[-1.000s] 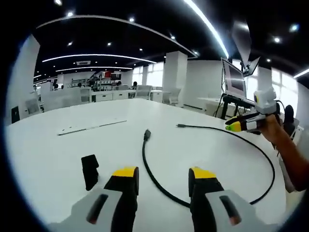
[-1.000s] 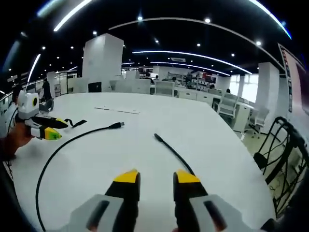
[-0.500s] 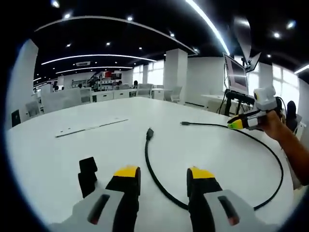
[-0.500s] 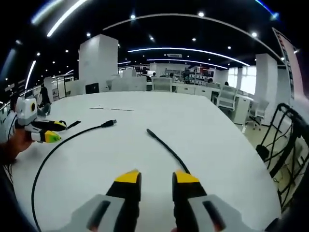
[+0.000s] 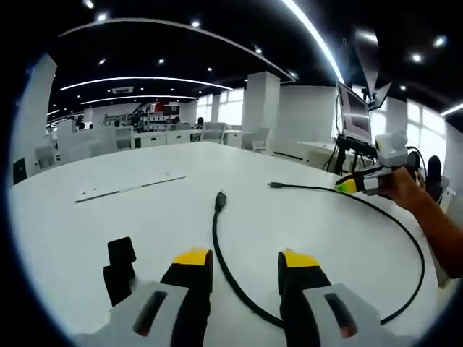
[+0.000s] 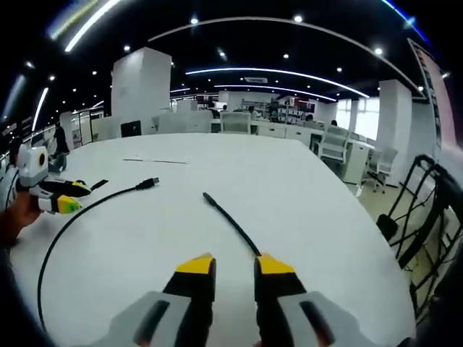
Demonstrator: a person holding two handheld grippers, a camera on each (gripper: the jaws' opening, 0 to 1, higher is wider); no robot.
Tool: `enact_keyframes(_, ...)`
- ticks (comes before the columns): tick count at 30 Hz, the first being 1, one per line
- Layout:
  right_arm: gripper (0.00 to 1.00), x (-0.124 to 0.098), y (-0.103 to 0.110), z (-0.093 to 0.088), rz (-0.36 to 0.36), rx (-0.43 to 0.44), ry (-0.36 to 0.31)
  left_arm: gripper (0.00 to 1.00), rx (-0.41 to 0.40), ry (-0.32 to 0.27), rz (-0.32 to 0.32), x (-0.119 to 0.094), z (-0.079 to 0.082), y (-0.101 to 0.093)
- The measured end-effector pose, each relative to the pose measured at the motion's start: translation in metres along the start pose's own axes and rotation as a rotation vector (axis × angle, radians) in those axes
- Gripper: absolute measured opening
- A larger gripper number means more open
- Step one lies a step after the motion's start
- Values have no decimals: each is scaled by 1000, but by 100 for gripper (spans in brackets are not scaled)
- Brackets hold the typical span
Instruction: Find the charging cable on the desk, coil it up and secure with Velcro.
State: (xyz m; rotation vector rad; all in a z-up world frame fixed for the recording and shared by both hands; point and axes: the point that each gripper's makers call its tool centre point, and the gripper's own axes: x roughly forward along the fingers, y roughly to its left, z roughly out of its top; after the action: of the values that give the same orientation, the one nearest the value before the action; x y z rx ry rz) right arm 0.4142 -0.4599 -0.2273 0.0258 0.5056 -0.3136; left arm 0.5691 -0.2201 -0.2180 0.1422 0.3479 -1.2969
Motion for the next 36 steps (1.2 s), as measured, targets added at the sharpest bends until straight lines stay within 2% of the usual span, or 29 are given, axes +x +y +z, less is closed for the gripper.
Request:
enact_keyframes(6,21,8,-15,-4,-33,26,2,35,-4,11,4,7,-3,1)
enact_keyframes(16,19,14,-20,-5,-54,38,-7,34,-19,39,21,21,-13,9)
enact_keyframes(20,19,13,-18,-5,-62,37,-13,32,-15,34,30,22,-13,11)
enact_keyframes(25,18,24,-39,-7,-61,48,1,28,-14,28,46,23,-13,14)
enact_keyframes(32,18,29,-53,-8,-62,58,-5,22,3,21,65,25,-12,20)
enact_keyframes(36,18,26,-45,-8,-60,61,-11,19,10,19,81,25,-12,23)
